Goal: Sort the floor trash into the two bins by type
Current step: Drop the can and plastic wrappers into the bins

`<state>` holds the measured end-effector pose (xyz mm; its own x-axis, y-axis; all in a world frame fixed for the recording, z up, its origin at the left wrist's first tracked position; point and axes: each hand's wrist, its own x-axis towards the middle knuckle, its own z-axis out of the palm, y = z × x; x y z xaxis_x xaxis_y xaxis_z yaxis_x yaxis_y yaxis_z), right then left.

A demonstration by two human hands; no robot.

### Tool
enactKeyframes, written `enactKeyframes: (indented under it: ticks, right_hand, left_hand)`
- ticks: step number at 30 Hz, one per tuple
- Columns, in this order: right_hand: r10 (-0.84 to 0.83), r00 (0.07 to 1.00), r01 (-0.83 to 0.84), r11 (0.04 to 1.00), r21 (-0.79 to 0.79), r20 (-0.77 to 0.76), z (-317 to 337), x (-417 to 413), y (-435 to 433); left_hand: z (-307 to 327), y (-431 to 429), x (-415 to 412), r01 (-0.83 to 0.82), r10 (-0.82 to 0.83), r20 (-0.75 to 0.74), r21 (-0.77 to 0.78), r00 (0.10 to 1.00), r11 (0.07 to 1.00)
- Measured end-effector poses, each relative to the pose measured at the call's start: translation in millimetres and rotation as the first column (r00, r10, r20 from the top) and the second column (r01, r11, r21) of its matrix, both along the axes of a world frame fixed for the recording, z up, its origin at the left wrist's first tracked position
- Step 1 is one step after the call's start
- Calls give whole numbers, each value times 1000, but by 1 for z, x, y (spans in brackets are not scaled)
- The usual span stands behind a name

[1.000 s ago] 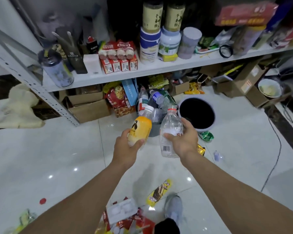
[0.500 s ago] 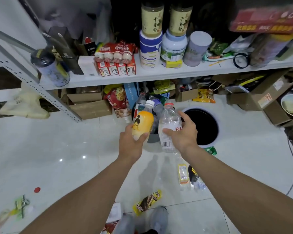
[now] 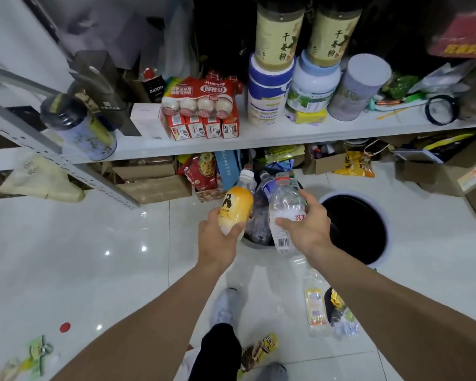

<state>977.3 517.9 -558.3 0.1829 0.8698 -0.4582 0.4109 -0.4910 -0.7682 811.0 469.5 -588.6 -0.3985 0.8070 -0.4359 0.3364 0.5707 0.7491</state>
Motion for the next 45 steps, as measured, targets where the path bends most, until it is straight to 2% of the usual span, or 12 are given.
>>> enactKeyframes:
  ticks: [7, 11, 17, 28, 41, 45]
  right_hand:
    - [53, 992, -47, 997, -54, 116, -47, -26, 63]
    - [187, 963, -176, 982, -73, 194, -70, -30, 81]
    - [295, 919, -261, 953, -156, 262, -103, -31, 96]
    - [356, 853, -312, 934, -172, 383, -129, -37, 99]
    - [337, 852, -294, 941, -166, 402, -131, -32, 94]
    - [347, 846, -323, 938, -129, 405, -123, -23, 89]
  left_hand:
    - [-38, 49, -23, 82, -82, -9, -19, 997, 996]
    - [-63, 61, -20, 85, -86, -14, -51, 996, 995]
    - [-78, 66, -11, 74, -73, 25, -57, 997, 996]
    - [-88, 70, -11, 79, -77, 19, -88, 997, 993]
    - [-82, 69, -14, 78, -78, 8, -84, 997, 993]
    - [-74, 70, -11, 123, -125, -9, -85, 992, 989]
